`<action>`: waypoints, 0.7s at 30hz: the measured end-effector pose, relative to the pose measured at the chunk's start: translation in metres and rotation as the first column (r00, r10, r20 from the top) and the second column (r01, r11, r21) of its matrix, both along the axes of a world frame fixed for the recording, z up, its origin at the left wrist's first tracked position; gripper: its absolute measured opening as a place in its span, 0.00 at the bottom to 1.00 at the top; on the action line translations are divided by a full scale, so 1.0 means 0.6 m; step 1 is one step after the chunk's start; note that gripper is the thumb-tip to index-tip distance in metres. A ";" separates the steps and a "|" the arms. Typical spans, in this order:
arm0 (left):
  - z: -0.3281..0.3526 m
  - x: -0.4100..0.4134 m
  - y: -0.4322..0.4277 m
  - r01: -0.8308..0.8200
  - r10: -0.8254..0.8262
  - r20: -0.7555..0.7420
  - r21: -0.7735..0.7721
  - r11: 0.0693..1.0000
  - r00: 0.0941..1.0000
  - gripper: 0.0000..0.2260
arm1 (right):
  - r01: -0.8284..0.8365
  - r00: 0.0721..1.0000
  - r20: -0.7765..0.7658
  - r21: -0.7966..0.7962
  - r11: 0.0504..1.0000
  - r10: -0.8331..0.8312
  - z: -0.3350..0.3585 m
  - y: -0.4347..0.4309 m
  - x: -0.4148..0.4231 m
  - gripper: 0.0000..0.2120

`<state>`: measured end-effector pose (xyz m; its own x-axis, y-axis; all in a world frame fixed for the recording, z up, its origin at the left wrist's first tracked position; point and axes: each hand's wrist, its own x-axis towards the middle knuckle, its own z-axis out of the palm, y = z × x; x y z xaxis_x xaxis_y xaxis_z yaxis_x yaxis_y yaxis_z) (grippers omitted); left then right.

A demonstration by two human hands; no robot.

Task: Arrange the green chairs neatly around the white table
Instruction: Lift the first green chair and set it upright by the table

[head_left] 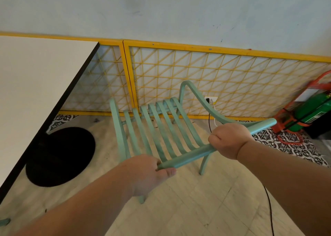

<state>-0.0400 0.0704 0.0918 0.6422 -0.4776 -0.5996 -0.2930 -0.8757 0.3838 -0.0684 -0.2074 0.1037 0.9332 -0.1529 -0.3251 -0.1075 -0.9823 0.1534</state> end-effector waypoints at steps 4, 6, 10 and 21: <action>0.000 -0.004 -0.008 0.014 -0.015 0.092 0.004 1.000 0.996 0.31 | 0.070 0.995 0.068 0.016 0.997 -0.071 0.002 0.004 -0.002 0.30; 0.002 -0.003 -0.006 0.027 -0.026 0.120 -0.002 1.000 0.992 0.31 | 0.123 0.990 0.064 0.002 0.992 -0.123 0.003 0.012 -0.004 0.29; 0.007 -0.007 -0.003 0.026 -0.025 0.122 -0.001 1.000 0.992 0.30 | 0.470 0.825 0.170 0.325 0.821 -0.540 0.003 0.036 -0.008 0.25; 0.004 -0.007 -0.015 0.043 -0.046 0.169 0.022 0.999 0.985 0.31 | 0.687 0.461 0.104 0.587 0.428 -0.881 -0.020 0.174 0.005 0.33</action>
<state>-0.0440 0.0615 0.0944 0.7137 -0.4977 -0.4930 -0.3912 -0.8669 0.3089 -0.0652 -0.1030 0.0917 0.5078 -0.8232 -0.2540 -0.8103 -0.3564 -0.4652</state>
